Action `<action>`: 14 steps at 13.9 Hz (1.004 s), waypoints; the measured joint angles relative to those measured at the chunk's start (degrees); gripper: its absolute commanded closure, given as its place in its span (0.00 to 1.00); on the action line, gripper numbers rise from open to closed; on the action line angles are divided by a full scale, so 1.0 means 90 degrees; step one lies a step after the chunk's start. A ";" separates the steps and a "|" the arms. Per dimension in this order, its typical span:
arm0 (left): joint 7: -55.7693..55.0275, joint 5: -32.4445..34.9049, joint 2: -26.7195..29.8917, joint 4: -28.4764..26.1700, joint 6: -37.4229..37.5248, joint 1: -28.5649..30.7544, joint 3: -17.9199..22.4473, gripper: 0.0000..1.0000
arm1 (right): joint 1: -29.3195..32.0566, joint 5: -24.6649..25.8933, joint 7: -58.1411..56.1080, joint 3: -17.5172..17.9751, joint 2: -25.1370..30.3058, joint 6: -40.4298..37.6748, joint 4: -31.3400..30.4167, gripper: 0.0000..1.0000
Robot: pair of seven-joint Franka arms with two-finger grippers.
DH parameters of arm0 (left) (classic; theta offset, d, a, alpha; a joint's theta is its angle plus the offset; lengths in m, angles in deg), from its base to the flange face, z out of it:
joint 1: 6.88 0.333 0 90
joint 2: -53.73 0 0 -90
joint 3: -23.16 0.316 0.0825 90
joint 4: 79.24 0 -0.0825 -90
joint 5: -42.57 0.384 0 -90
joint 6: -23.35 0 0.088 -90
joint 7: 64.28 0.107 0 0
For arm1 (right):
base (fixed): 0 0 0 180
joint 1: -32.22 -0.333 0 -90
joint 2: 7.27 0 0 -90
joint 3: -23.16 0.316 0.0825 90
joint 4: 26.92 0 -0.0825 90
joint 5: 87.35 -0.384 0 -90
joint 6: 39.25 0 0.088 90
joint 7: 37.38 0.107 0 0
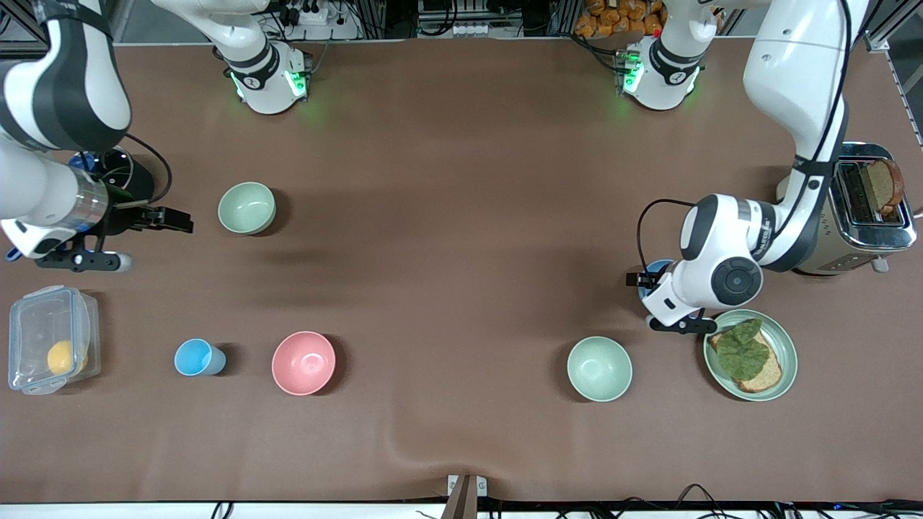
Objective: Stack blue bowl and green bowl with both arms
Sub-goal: 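Grasp the blue bowl with the left gripper while the right gripper grasps the green bowl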
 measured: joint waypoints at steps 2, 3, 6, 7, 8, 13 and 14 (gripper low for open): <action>0.0000 0.0000 -0.0118 0.0001 -0.0051 0.0000 0.0001 0.00 | 0.0062 -0.0113 -0.0085 -0.0001 0.0289 0.0369 -0.0620 0.00; 0.0000 0.0000 -0.0162 0.0001 -0.0089 0.0000 0.0001 0.16 | 0.0067 -0.0126 -0.0095 0.0000 0.0433 0.0605 -0.0936 0.00; -0.0001 0.0001 -0.0266 0.0003 -0.0160 0.0000 0.0003 0.81 | 0.0067 -0.0132 -0.0149 0.0006 0.0802 0.1524 -0.2020 0.00; -0.0001 0.0001 -0.0283 0.0003 -0.0168 0.0001 0.0007 0.97 | 0.0068 -0.0132 -0.0230 0.0006 0.0856 0.1715 -0.2283 0.00; -0.0002 0.0001 -0.0291 0.0004 -0.0176 0.0003 0.0010 1.00 | 0.0070 -0.0133 -0.0279 0.0006 0.0881 0.1857 -0.2470 0.00; -0.0075 0.0028 -0.0289 0.0067 -0.0272 0.0006 0.0016 1.00 | 0.0551 -0.0135 -0.1071 -0.0006 0.0898 0.3099 -0.3401 0.00; -0.0136 0.0053 -0.0251 0.0118 -0.0248 0.0007 0.0018 1.00 | 0.0734 -0.0135 -0.1270 -0.0015 0.0897 0.3320 -0.3581 0.00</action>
